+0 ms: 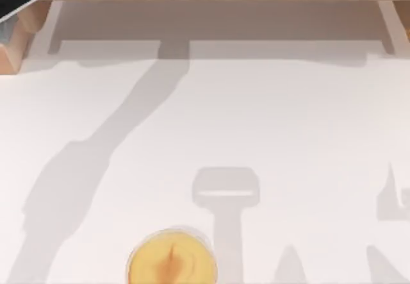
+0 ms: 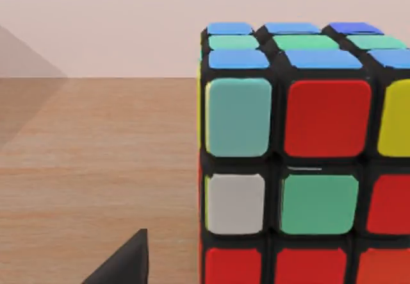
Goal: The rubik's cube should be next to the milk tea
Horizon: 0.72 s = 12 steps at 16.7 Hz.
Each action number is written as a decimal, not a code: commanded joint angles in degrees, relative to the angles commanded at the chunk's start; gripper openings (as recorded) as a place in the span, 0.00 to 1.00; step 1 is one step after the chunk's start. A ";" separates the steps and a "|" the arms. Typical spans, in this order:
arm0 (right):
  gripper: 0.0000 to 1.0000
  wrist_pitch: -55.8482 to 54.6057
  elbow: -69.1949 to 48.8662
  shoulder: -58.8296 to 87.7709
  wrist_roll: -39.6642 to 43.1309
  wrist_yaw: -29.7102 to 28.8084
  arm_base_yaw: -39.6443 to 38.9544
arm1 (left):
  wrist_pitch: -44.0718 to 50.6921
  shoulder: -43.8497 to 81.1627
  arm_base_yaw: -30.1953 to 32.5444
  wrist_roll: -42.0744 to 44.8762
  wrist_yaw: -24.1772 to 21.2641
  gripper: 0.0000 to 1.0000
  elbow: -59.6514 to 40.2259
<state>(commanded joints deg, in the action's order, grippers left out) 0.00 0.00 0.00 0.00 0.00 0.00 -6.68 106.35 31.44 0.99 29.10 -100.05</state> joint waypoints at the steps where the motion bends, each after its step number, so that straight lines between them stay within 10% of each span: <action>1: 1.00 0.00 0.00 0.00 0.00 0.00 0.00 | 0.53 1.55 -0.36 -0.01 -0.39 1.00 -2.12; 12: 1.00 0.00 0.00 0.00 0.00 0.00 0.00 | 3.70 9.95 -2.78 -0.09 -2.92 0.92 -13.69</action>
<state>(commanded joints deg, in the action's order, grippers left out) 0.00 0.00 0.00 0.00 0.00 0.00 -2.98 116.30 28.65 0.90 26.19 -113.74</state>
